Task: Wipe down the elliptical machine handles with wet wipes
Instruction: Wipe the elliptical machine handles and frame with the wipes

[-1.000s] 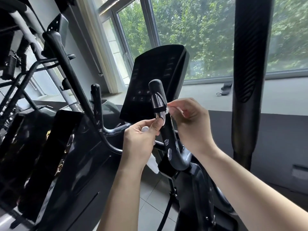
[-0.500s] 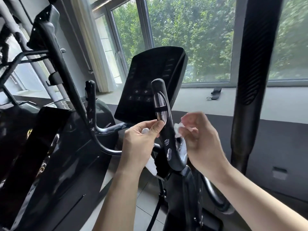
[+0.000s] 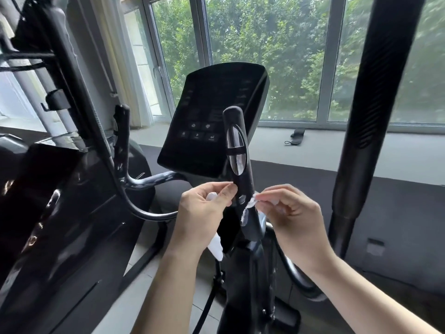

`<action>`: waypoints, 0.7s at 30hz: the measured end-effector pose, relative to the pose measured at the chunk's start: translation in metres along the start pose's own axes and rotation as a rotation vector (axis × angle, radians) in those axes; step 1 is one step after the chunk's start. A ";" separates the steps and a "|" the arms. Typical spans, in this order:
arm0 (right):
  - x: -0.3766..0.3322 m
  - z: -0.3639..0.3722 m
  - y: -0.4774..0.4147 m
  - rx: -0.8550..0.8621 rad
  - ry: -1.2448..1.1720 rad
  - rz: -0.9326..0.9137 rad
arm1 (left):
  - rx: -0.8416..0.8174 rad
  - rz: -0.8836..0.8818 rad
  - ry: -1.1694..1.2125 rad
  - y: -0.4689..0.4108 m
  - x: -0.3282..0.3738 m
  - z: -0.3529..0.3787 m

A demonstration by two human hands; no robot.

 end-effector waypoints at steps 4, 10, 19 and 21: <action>-0.019 -0.003 -0.032 0.077 -0.035 0.001 | -0.012 -0.003 0.034 -0.001 -0.002 0.000; -0.020 0.006 -0.011 0.064 0.028 -0.096 | -0.032 -0.004 0.052 0.001 -0.003 0.000; -0.008 0.005 0.000 0.033 0.025 -0.025 | -0.034 -0.020 0.070 0.001 -0.011 0.000; -0.023 0.007 -0.020 0.069 0.022 -0.063 | -0.043 -0.023 0.074 0.000 -0.012 0.001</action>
Point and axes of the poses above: each hand's wrist, its own y-axis away from the middle knuckle, its own z-axis out of the palm, x = y × z, the point moved 10 cm from there along -y, towards the middle knuckle, and after that the axes turned 11 degrees about y, right-handed, at the moved point
